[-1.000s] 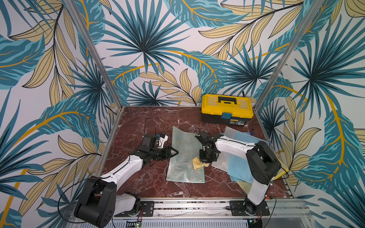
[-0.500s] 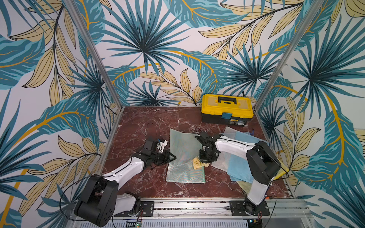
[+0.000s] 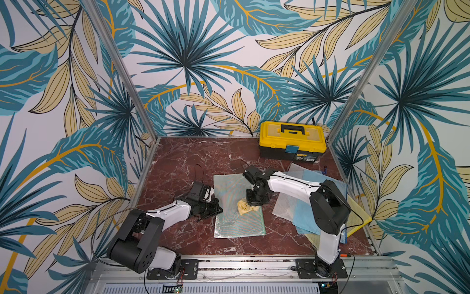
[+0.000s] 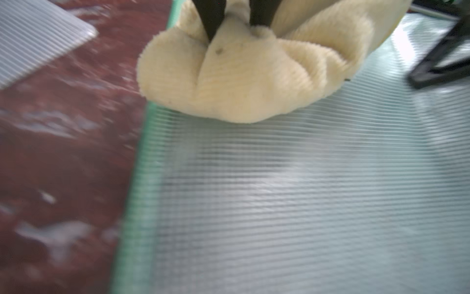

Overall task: Wipe the document bag
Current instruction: Wipe the dirt from the document bag.

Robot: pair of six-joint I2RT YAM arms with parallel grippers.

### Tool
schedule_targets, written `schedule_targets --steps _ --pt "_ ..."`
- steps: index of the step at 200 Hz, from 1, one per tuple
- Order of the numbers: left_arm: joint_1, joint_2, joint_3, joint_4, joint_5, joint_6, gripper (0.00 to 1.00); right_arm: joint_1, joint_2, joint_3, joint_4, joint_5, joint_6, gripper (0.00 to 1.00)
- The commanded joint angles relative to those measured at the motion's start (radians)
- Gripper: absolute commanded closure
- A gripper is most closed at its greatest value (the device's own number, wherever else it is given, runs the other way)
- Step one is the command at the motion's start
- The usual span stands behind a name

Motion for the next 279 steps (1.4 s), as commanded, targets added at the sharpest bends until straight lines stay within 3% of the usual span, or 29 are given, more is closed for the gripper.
schedule_targets --steps 1,37,92,115,150,189,207,246,279 --pt "-0.027 0.028 0.026 0.0 -0.031 -0.007 1.0 0.047 0.118 0.11 -0.034 -0.024 0.007 1.0" --pt "-0.037 0.029 0.016 0.0 -0.047 -0.009 1.0 0.019 0.178 0.115 -0.043 0.0 0.033 1.0" --pt "-0.038 0.028 0.014 0.0 -0.041 0.001 1.0 -0.212 -0.051 -0.19 -0.064 0.142 -0.034 1.0" --pt "-0.053 0.055 0.042 0.0 -0.014 0.021 1.0 -0.169 -0.019 -0.087 -0.07 0.063 -0.057 1.0" --pt "-0.091 0.077 0.07 0.0 0.01 0.021 1.0 -0.045 0.163 0.21 -0.106 0.026 -0.032 1.0" --pt "-0.121 0.074 0.075 -0.001 0.036 0.022 1.0 -0.063 0.326 0.398 -0.123 -0.019 -0.015 1.0" --pt "-0.123 0.045 0.071 0.0 0.04 0.023 1.0 -0.126 0.325 0.364 -0.103 -0.003 -0.014 1.0" --pt "-0.123 0.029 0.07 0.0 0.086 0.038 1.0 -0.317 0.165 0.139 -0.088 0.105 -0.044 1.0" --pt "-0.133 0.09 0.104 0.0 0.115 0.053 1.0 -0.242 0.164 0.193 -0.068 0.028 -0.029 1.0"
